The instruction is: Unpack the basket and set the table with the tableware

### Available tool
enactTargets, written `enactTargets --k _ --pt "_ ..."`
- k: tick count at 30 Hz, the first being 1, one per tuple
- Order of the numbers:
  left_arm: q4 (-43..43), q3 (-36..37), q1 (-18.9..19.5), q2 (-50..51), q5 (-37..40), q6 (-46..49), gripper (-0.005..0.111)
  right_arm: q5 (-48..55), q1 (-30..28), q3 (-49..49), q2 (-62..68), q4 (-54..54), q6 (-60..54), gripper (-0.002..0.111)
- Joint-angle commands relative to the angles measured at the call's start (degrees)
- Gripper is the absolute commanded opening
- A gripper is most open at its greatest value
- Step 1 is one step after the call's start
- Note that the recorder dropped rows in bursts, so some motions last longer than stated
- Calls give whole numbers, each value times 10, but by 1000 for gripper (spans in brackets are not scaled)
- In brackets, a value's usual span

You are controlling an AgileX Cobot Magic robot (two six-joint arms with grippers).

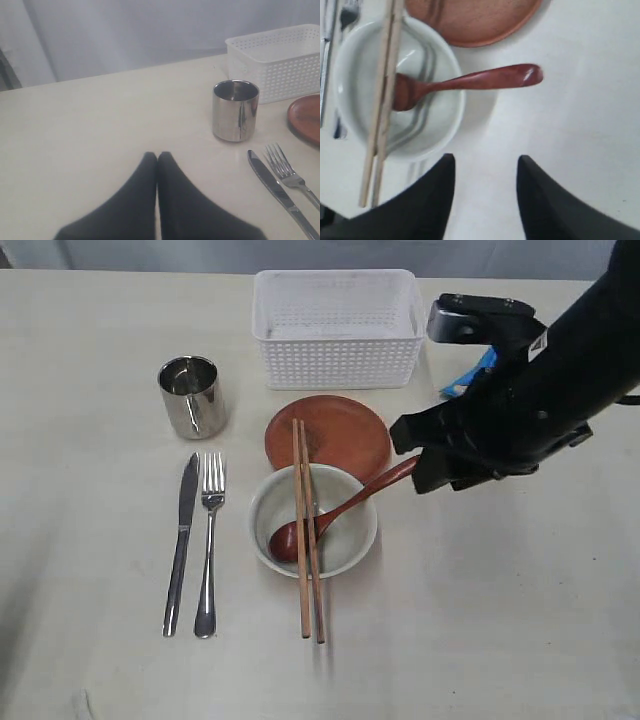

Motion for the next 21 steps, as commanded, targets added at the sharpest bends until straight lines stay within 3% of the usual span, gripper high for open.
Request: enactTargets --k 1,12,21 --pt "-5 1 1 -2 0 0 0 -4 38 28 -31 39 47 50" --pt "-5 1 1 -2 0 0 0 -121 112 67 20 44 118 50" --pt "-5 1 1 -2 0 0 0 -152 112 67 87 41 140 50"
